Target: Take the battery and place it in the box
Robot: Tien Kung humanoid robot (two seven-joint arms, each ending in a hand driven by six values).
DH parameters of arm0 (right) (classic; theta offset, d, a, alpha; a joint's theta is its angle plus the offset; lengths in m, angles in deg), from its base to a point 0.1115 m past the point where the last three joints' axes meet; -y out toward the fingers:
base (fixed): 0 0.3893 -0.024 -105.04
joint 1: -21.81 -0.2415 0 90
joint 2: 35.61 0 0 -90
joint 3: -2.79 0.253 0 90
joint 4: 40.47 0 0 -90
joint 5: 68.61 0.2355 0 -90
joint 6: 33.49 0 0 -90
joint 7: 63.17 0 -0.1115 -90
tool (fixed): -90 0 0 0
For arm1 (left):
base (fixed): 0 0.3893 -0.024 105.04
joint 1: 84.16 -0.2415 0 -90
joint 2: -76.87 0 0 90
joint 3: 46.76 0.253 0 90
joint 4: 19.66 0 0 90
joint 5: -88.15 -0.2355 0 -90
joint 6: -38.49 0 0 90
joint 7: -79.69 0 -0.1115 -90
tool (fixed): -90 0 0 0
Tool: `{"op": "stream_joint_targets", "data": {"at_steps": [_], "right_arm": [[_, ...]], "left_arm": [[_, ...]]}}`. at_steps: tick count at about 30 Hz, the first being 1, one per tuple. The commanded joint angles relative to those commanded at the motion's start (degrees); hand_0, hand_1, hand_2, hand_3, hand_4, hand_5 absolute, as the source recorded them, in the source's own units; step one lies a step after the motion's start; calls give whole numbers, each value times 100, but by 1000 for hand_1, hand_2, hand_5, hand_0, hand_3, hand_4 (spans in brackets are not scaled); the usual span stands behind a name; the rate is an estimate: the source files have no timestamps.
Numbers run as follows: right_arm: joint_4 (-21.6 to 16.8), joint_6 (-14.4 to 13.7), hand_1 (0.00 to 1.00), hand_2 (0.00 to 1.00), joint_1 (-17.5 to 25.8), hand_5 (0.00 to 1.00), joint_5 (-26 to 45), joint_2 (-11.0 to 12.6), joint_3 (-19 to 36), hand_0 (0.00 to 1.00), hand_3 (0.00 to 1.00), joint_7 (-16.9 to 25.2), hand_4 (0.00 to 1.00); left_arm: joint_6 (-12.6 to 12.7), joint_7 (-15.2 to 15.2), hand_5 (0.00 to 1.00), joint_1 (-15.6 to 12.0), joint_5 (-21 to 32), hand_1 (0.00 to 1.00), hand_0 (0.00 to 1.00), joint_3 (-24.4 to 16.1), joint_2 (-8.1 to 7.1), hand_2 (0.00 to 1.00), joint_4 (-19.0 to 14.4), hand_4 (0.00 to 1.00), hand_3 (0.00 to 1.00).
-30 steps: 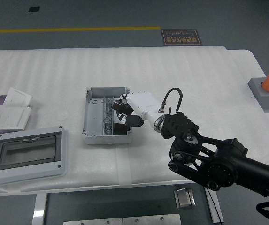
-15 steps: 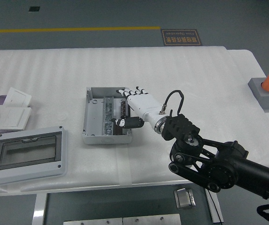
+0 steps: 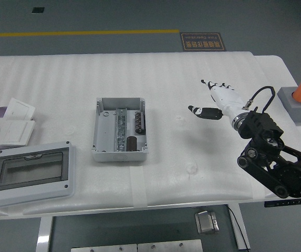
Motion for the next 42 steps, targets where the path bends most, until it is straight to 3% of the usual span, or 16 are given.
{"op": "stream_joint_targets", "data": {"at_steps": [6,14,28,42], "right_arm": [[-5,151,841,866,363,651,-32,156,617,945,963,26,820],[-152,105,839,861,616,648,-137,160,1207,939,957,63,820],[-475,15,833,850,1194,655,-153,181,1566,919,939,168,821],[-547,-153,824,846,1227,663,-166,96,1595,902,930,193,808]], "left_arm": [[-3,13,412,-40,32,654,627,58,3,536,11,501,588],[0,15,408,-39,38,655,629,106,-18,536,14,506,587],[5,31,398,-177,27,655,629,185,24,534,15,510,583],[10,39,379,-202,36,654,629,164,85,533,21,519,579]]}}
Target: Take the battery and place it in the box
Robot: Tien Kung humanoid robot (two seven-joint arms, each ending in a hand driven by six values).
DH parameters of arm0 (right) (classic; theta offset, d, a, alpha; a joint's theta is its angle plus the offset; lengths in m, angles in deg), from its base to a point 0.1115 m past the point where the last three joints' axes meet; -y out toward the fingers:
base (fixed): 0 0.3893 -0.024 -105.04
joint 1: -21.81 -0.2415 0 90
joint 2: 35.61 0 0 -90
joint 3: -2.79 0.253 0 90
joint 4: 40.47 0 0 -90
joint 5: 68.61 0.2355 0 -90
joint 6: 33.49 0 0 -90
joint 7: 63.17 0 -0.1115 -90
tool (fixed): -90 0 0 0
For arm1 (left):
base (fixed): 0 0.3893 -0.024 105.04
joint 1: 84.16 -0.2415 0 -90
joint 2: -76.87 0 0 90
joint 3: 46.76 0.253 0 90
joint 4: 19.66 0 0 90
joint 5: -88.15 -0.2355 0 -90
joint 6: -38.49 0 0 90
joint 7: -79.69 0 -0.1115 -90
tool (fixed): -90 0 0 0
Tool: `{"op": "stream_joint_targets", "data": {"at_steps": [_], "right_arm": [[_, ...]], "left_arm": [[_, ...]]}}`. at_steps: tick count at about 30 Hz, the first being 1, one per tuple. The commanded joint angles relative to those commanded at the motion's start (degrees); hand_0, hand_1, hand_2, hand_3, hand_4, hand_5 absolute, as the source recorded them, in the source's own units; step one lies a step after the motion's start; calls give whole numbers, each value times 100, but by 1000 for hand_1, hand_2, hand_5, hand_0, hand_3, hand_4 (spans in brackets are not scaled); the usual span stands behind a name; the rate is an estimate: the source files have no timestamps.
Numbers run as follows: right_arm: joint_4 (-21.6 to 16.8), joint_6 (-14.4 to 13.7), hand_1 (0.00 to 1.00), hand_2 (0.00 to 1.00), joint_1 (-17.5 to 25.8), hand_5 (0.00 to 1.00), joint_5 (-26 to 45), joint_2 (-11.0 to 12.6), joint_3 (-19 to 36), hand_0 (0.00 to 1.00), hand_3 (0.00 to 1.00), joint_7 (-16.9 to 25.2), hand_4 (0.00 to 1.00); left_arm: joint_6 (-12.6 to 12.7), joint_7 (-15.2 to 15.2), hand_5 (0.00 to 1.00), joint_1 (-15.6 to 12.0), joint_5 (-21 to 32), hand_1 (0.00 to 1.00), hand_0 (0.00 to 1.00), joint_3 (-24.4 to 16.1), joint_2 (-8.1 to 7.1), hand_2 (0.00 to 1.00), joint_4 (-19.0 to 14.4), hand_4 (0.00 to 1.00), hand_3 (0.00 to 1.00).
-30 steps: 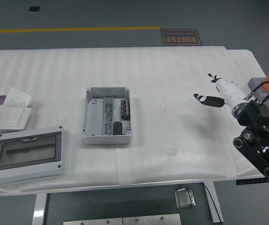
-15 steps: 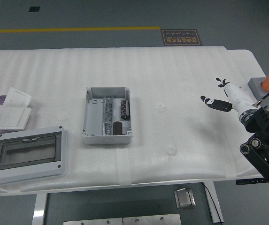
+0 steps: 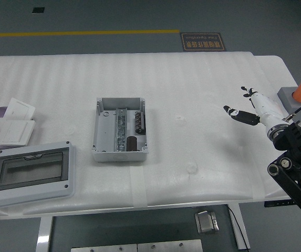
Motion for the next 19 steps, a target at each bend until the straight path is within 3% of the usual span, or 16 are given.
{"op": "stream_joint_targets", "data": {"at_steps": [8,9,19], "right_arm": [[-54,-47,816,833,-62,658,22,3,-78,892,897,-1,796],[-58,-49,806,819,-65,638,24,4,-80,881,814,-2,772],[-77,-75,809,791,-90,620,38,-2,-16,878,784,6,764]], "left_arm": [[3,-3,373,-6,5,655,629,-67,36,533,7,523,580],[2,-4,372,-5,12,654,630,-70,39,533,9,523,580],[2,1,364,8,81,652,630,-76,87,532,32,527,580]]}}
